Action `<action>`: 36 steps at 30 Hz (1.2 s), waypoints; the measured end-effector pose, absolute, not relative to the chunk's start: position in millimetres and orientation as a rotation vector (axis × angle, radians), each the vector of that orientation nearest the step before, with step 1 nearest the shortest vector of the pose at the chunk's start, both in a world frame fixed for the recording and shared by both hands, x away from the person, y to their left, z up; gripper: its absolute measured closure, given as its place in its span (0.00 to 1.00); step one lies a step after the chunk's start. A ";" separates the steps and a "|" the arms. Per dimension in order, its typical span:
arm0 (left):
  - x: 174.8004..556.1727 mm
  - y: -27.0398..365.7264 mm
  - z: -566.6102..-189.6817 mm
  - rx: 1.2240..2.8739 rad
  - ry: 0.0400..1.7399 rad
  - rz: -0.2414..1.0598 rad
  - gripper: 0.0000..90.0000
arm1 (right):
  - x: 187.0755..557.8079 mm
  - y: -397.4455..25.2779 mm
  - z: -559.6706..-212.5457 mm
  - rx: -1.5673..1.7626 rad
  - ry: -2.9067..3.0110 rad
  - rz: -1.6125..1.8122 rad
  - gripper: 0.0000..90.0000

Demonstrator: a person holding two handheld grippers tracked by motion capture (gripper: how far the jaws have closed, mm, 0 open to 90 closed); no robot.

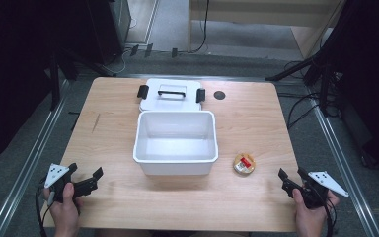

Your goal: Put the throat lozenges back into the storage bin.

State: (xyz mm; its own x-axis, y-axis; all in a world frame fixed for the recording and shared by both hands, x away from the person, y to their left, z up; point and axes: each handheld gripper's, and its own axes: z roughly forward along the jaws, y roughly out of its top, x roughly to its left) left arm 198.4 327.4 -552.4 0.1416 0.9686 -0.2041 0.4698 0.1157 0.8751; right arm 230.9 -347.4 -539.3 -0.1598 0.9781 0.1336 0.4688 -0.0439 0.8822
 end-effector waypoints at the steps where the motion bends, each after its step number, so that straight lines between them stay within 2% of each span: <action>1: 198.4 327.4 -552.4 1.495 1.468 0.681 0.00 | 230.9 -347.4 -539.3 1.539 1.667 1.155 0.31; 11: 198.7 328.2 -552.4 1.499 1.464 0.672 0.00 | 236.7 -333.0 -530.5 1.423 1.763 1.089 0.38; 14: 199.0 327.4 -552.5 1.499 1.467 0.672 0.00 | 240.9 -329.4 -522.3 1.416 1.867 1.033 0.43; 20: 200.0 327.4 -552.4 1.505 1.463 0.669 0.00 | 244.9 -325.4 -510.1 1.421 1.950 0.983 0.44; 25: 199.9 328.1 -552.4 1.502 1.460 0.664 0.00 | 251.4 -319.8 -505.6 1.478 2.085 0.895 0.37; 27: 200.0 327.9 -552.5 1.504 1.456 0.660 0.00 | 255.7 -315.1 -508.3 1.505 2.154 0.823 0.31; 29: 200.1 327.8 -552.5 1.505 1.456 0.658 0.00 | 257.2 -314.1 -509.5 1.511 2.176 0.804 0.30; 31: 200.2 328.0 -552.5 1.507 1.455 0.657 0.00 | 262.1 -310.8 -512.6 1.538 2.224 0.732 0.21; 36: 200.2 327.5 -552.5 1.507 1.456 0.657 0.00 | 268.0 -306.8 -512.0 1.571 2.293 0.687 0.16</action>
